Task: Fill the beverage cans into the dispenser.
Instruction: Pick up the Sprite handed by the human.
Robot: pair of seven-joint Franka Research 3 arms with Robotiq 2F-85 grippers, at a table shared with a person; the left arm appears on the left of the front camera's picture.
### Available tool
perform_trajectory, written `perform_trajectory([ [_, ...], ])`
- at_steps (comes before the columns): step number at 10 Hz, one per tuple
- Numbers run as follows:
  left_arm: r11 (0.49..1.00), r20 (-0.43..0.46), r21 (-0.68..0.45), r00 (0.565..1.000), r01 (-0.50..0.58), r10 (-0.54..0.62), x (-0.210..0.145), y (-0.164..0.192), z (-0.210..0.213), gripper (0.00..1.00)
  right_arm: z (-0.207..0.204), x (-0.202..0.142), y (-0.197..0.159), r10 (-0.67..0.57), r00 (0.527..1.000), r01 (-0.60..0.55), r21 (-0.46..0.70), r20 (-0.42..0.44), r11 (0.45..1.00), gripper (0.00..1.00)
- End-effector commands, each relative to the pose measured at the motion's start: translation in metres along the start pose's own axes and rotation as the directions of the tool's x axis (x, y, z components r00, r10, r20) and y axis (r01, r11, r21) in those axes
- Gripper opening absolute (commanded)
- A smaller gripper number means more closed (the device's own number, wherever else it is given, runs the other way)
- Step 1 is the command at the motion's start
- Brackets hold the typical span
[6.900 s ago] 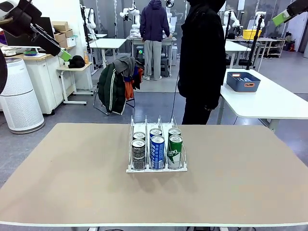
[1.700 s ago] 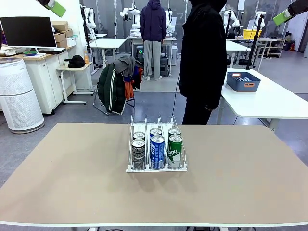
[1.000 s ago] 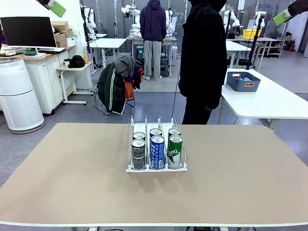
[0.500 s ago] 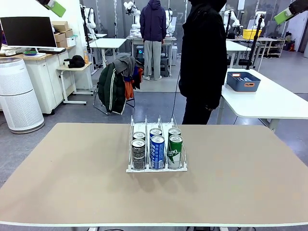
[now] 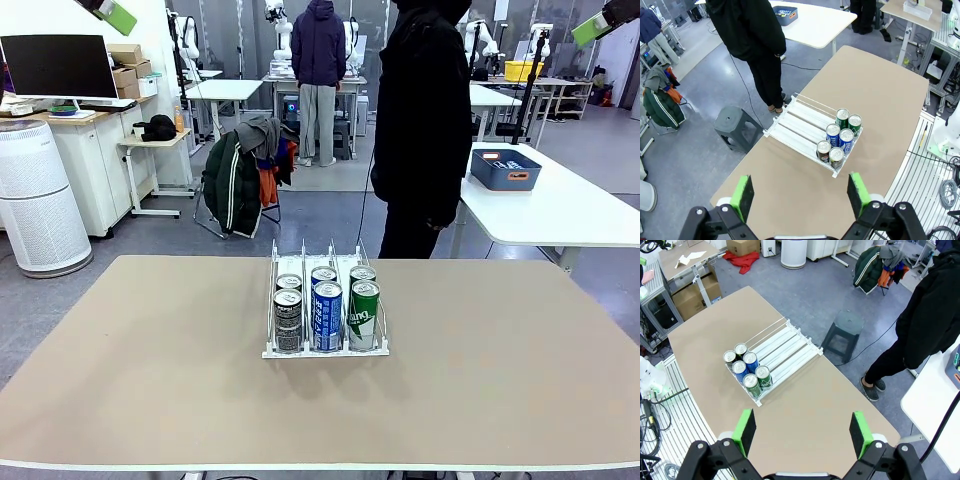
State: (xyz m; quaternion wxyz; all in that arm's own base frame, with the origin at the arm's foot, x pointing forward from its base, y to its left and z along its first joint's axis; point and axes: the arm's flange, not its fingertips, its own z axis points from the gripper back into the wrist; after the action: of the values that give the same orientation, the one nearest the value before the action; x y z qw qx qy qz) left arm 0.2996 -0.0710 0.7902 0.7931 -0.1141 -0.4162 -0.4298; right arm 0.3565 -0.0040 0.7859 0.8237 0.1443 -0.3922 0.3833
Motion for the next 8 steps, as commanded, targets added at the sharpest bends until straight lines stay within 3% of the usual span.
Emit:
perform_trajectory([
  [1,1.000,0.003,0.009,1.000,-0.002,0.002,-0.0003,0.0014,0.0002,1.00,-0.0010,-0.0009,-0.0002,-0.002,1.000,0.002,0.002,-0.001,1.000,1.00],
  [8,1.000,0.003,0.009,1.000,-0.002,0.002,-0.0003,0.0014,0.0002,1.00,-0.0010,-0.0009,-0.0002,-0.002,1.000,0.002,0.002,-0.001,1.000,1.00],
])
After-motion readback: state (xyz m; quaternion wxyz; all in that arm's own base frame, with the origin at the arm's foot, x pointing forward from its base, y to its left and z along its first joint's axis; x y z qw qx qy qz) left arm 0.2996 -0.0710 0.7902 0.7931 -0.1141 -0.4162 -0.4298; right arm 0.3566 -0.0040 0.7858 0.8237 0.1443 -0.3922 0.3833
